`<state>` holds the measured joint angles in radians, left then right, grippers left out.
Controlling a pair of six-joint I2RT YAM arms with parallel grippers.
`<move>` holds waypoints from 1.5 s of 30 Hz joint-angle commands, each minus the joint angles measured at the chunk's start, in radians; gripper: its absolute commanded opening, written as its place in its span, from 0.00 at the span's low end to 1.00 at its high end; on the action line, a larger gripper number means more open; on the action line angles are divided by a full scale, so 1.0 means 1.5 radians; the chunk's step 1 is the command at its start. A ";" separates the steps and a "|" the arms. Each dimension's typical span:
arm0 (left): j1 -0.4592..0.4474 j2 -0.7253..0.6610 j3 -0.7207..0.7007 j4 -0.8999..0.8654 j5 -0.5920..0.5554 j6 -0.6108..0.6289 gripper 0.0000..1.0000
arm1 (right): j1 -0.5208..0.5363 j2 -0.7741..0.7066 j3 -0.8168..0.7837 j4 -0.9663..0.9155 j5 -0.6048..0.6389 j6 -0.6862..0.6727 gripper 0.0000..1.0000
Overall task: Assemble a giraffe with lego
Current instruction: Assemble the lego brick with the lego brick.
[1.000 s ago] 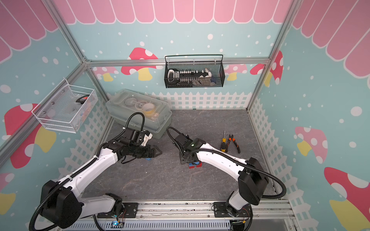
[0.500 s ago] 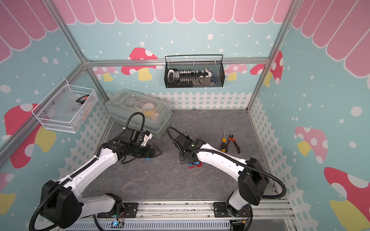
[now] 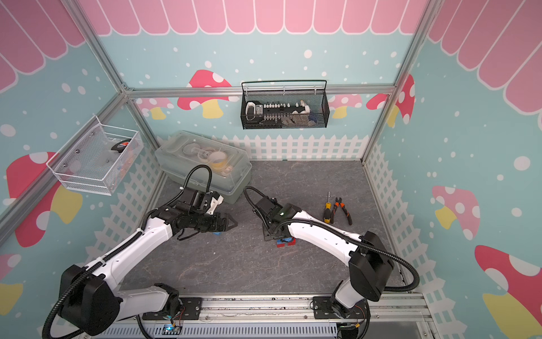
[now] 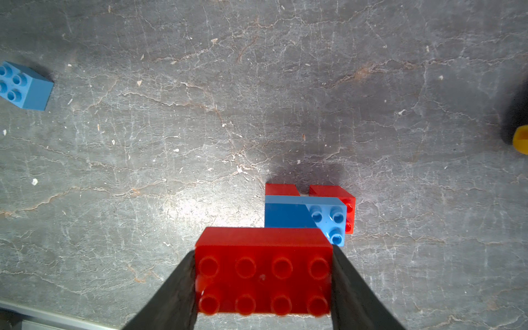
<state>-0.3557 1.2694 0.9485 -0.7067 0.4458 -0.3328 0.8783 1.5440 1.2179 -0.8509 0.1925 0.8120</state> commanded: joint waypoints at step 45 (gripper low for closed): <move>-0.003 -0.010 0.003 -0.008 -0.007 0.015 0.97 | 0.017 -0.078 -0.051 0.040 0.006 -0.037 0.47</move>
<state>-0.3557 1.2663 0.9485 -0.7067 0.4450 -0.3325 0.8978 1.4582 1.1454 -0.7815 0.2077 0.7631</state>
